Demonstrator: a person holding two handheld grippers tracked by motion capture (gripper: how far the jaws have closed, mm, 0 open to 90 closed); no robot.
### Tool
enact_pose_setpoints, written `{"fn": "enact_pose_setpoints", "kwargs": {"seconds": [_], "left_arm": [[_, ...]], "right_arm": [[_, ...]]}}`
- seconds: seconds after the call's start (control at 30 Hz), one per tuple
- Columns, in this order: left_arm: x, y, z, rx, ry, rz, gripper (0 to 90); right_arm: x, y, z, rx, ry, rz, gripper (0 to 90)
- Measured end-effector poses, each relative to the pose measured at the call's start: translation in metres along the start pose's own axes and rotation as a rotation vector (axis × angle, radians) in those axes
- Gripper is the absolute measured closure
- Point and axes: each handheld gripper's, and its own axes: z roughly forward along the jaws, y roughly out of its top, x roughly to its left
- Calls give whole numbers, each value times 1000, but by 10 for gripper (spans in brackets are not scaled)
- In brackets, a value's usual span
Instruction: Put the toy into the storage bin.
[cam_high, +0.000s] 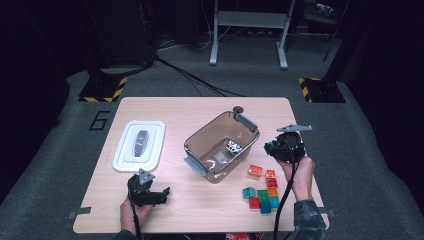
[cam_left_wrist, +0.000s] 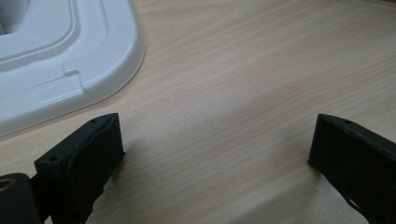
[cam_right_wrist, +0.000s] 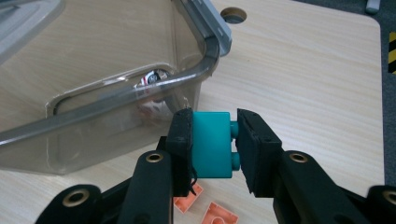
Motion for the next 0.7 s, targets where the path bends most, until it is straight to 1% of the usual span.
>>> {"fn": "enact_pose_setpoints", "kwargs": {"seconds": [0.03,0.07,0.17,0.23,0.3,0.33,0.37,0.4,0.43,0.53,0.67,0.7], "left_arm": [[0,0,0,0,0,0,27],[0,0,0,0,0,1,28],[0,0,0,0,0,1,27],[0,0,0,0,0,1,28],[0,0,0,1,0,1,27],[0,0,0,1,0,1,28],[0,0,0,1,0,1,28],[0,0,0,1,0,0,27],[0,0,0,0,-1,0,28],[0,0,0,1,0,0,28],[0,0,0,0,0,-1,27],[0,0,0,0,0,-1,28]], "right_arm": [[0,0,0,0,0,0,676],[0,4,-1,-6,0,-4,676],[1,9,-1,-12,-2,-11,676],[2,16,-1,-23,1,-23,676],[4,18,-1,-22,1,-16,676],[5,22,0,-27,4,-28,675],[5,22,0,-27,4,-28,675],[6,27,0,-32,5,-37,676],[8,29,0,-32,5,-33,676],[9,34,1,-37,7,-43,676],[15,45,4,-42,23,-57,676],[15,45,4,-42,23,-57,676]]}}
